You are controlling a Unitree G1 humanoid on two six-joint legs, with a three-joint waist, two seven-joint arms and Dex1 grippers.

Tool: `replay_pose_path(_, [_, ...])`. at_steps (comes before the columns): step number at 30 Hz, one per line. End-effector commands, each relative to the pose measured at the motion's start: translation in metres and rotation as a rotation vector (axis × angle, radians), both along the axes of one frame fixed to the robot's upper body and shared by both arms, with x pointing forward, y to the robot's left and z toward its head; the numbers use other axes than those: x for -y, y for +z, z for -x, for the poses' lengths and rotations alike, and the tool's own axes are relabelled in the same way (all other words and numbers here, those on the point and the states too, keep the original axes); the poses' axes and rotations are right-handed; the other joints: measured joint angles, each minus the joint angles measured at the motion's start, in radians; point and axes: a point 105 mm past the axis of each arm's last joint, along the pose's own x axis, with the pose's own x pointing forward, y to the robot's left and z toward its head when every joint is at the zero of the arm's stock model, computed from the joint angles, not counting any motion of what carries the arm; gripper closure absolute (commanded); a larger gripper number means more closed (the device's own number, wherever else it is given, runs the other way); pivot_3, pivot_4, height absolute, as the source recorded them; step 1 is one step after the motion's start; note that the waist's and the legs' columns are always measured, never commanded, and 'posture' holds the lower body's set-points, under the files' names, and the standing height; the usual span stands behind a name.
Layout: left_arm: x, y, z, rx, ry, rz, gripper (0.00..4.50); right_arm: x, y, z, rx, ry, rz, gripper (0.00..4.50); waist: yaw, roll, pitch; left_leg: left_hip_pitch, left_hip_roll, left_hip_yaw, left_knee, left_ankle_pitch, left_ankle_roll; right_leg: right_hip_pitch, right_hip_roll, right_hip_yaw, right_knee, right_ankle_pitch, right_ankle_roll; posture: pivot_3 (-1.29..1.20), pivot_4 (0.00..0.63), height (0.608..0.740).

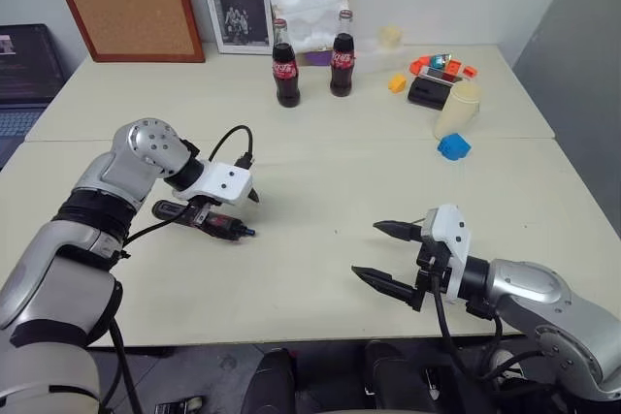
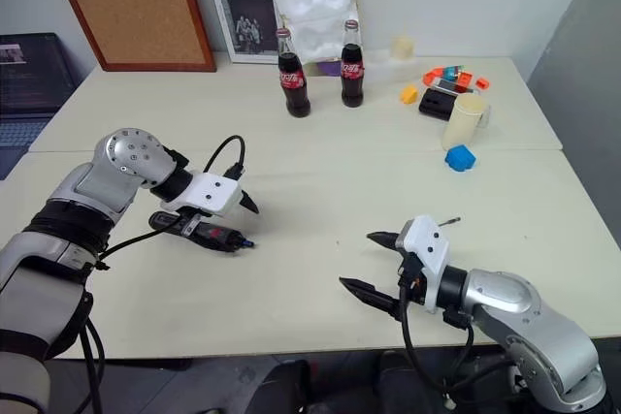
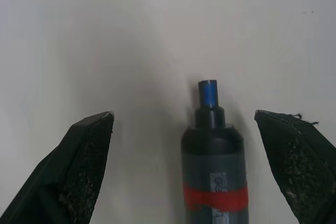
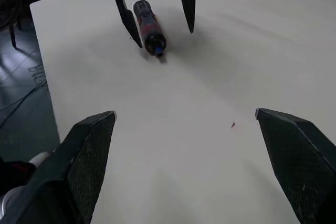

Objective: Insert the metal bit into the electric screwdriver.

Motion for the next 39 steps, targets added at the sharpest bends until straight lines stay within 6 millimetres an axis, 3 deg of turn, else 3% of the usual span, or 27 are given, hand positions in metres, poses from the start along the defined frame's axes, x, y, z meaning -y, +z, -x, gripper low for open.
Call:
replay_pose_path(1, [-0.008, 0.005, 0.0, 0.025, -0.015, -0.072, 0.0, -0.005, 0.008, 0.005, 0.049, 0.011, -0.02, 0.03, 0.003, 0.0, 0.0, 0.0, 0.0, 0.0, 0.001, 0.0, 0.0, 0.001, 0.0, 0.0, 0.0, 0.0, 0.0, 0.0, 0.15, 0.74])
replay_pose_path(9, [-0.015, -0.011, 0.0, 0.032, -0.045, -0.17, 0.0, -0.006, 0.006, 0.003, 0.051, 0.0, -0.025, 0.03, 0.006, 0.0, 0.0, -0.002, -0.001, 0.0, 0.011, 0.0, 0.0, 0.003, 0.0, 0.002, 0.001, -0.002, -0.004, 0.0, 0.15, 0.74])
replay_pose_path(16, [-0.004, -0.021, -0.006, 0.04, -0.045, -0.151, 0.0, -0.006, 0.007, 0.001, 0.057, -0.012, -0.024, 0.03, 0.006, 0.0, 0.0, -0.001, -0.002, -0.001, 0.012, 0.0, 0.0, 0.003, 0.0, 0.002, 0.003, -0.001, -0.004, 0.0, 0.15, 0.74])
replay_pose_path(27, [0.013, -0.017, -0.02, 0.07, -0.028, -0.111, 0.0, -0.004, 0.008, 0.001, 0.058, -0.027, -0.026, 0.03, 0.014, 0.0, -0.001, 0.0, -0.003, -0.001, 0.016, 0.0, 0.0, 0.004, -0.001, 0.003, 0.009, -0.001, -0.004, 0.0, 0.15, 0.74])
replay_pose_path(39, [0.008, -0.027, -0.018, 0.067, -0.046, -0.156, 0.0, -0.006, 0.012, 0.0, 0.061, -0.028, -0.031, 0.03, 0.011, 0.0, -0.001, 0.001, -0.003, -0.002, 0.016, 0.0, 0.0, 0.004, -0.001, 0.003, 0.011, -0.001, -0.004, 0.0, 0.15, 0.74])
